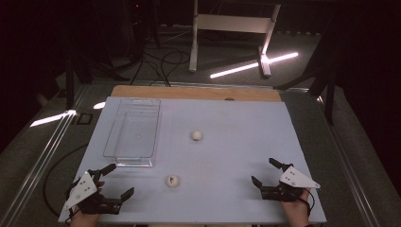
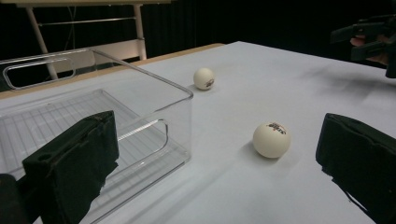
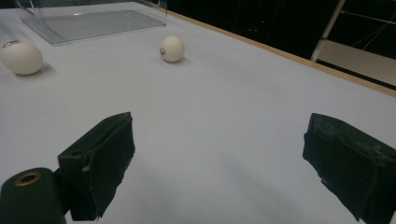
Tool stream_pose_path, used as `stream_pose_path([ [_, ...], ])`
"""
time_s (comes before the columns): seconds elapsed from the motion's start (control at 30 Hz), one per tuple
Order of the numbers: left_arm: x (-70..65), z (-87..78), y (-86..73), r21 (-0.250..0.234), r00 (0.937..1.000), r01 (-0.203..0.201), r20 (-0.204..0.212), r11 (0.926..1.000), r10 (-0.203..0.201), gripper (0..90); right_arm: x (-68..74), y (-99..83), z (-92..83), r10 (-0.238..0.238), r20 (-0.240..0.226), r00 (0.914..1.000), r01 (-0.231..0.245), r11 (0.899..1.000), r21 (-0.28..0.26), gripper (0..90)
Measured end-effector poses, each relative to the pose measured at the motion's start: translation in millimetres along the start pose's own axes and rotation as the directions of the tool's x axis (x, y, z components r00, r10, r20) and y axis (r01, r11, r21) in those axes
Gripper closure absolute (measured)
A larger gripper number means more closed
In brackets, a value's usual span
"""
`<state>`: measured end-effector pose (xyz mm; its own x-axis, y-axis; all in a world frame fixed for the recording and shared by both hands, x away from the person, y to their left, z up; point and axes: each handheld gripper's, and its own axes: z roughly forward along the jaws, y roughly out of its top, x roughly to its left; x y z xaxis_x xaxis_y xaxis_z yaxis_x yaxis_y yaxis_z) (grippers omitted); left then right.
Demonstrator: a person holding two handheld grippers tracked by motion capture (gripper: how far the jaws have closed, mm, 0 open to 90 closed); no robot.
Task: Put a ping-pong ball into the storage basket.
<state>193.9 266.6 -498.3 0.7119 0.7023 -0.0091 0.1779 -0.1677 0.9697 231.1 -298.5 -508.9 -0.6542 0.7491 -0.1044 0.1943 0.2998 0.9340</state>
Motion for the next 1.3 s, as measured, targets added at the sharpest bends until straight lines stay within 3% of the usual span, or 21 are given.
stream_pose_path([
  [0.17, -1.3, 2.5, 1.3, 0.030, 0.9998, -0.016, 0.009, 0.9994, 0.016, 0.5, -0.1, -0.3, 0.2, 0.003, -0.001, 1.0000, -0.003, 1.000, 0.001, 9.1],
  [0.53, -2.0, 3.7, 13.5, 0.037, 0.9992, -0.016, 0.037, 0.9992, 0.015, 0.5, 0.4, -0.1, 0.4, 0.002, 0.006, 1.0000, -0.002, 1.000, 0.003, 9.1],
  [0.8, -2.6, 5.2, 27.2, 0.049, 0.9972, 0.006, 0.074, 0.9988, -0.009, 0.5, 1.8, 0.4, 0.7, -0.005, 0.008, 1.0000, 0.004, 1.000, 0.009, 9.1],
  [1.0, -1.5, 1.4, 50.2, 0.060, 0.9957, 0.022, 0.088, 0.9979, -0.028, 0.5, 0.3, -0.8, 1.2, 0.003, 0.002, 1.0000, -0.003, 1.000, 0.012, 9.1],
  [1.17, -3.2, 0.7, 59.5, 0.104, 0.9965, 0.020, 0.078, 0.9944, -0.028, 0.5, 0.3, -0.9, 1.6, 0.006, 0.001, 1.0000, -0.006, 1.000, 0.011, 9.2],
  [1.3, -4.2, 2.8, 64.6, 0.142, 0.9924, -0.004, 0.122, 0.9898, -0.014, 0.4, 0.2, -1.0, 1.6, 0.006, -0.001, 1.0000, -0.006, 1.000, 0.017, 9.2],
])
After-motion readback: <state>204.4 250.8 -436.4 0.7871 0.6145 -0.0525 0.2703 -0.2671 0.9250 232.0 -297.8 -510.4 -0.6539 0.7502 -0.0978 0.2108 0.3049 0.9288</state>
